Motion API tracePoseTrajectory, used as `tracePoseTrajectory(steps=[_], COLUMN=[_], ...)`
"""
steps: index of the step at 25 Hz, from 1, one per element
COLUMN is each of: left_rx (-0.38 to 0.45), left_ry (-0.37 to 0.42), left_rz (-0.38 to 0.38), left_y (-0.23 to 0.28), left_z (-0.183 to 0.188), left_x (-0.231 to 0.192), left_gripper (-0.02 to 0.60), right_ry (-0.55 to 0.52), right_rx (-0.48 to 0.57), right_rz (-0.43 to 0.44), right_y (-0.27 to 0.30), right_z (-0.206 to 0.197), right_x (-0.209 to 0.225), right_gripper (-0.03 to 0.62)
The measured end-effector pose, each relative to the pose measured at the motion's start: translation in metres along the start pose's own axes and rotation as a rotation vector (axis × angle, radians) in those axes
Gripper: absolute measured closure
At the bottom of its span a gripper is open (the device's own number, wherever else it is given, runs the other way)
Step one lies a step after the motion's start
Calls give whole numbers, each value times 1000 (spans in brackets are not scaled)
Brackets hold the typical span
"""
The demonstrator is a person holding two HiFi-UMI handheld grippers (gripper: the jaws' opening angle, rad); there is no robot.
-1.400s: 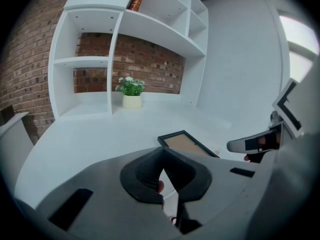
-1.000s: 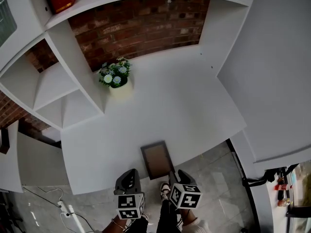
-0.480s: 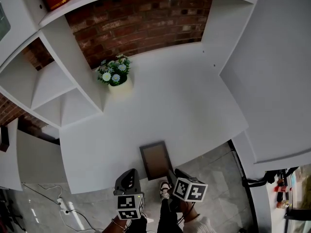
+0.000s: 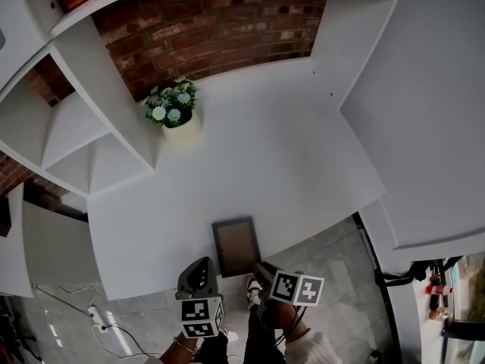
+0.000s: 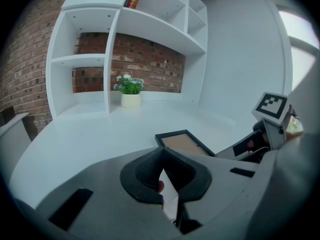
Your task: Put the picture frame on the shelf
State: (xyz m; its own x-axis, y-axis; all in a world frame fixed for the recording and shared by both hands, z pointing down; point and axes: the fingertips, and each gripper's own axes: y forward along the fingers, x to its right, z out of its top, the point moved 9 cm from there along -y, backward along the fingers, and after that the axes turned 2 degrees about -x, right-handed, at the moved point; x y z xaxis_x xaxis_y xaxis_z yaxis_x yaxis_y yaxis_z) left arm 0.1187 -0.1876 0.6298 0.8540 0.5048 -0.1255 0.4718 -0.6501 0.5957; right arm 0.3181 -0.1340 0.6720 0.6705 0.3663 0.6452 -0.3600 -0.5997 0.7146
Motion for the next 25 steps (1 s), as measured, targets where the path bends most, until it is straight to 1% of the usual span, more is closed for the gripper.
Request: tracePoseTrajectory(steps=[8,12,16,18,20,23,25], left_rx=[10,30,60,79,96,117,128], left_ry=[-6,-13,-23,-26,-31,-45,-57], left_rz=[4,11,20,21,22,30,37], left_y=[-2,-7,-17,-23,-30,-39,-44], left_z=[2,7,14,18,22,27,30], left_x=[-4,-9,-15,-18,-21,-29,-34], left_gripper=[583,583,583,583,583,583,583], right_ry=[36,-5,-56,-128,-241,-466,-612], right_rx=[3,53,143,189,222,260,262], right_rz=[17,6,-7,-30,-63,-126,-162], right_y=[-5,-16,-32,-40,-46,-50,-49], right_z=[-9,-10,-2,4,10,13,11], right_x=[-1,-13,-29,-43,-61,-94,-115], right_gripper=[486,496,505,510,513,516,516])
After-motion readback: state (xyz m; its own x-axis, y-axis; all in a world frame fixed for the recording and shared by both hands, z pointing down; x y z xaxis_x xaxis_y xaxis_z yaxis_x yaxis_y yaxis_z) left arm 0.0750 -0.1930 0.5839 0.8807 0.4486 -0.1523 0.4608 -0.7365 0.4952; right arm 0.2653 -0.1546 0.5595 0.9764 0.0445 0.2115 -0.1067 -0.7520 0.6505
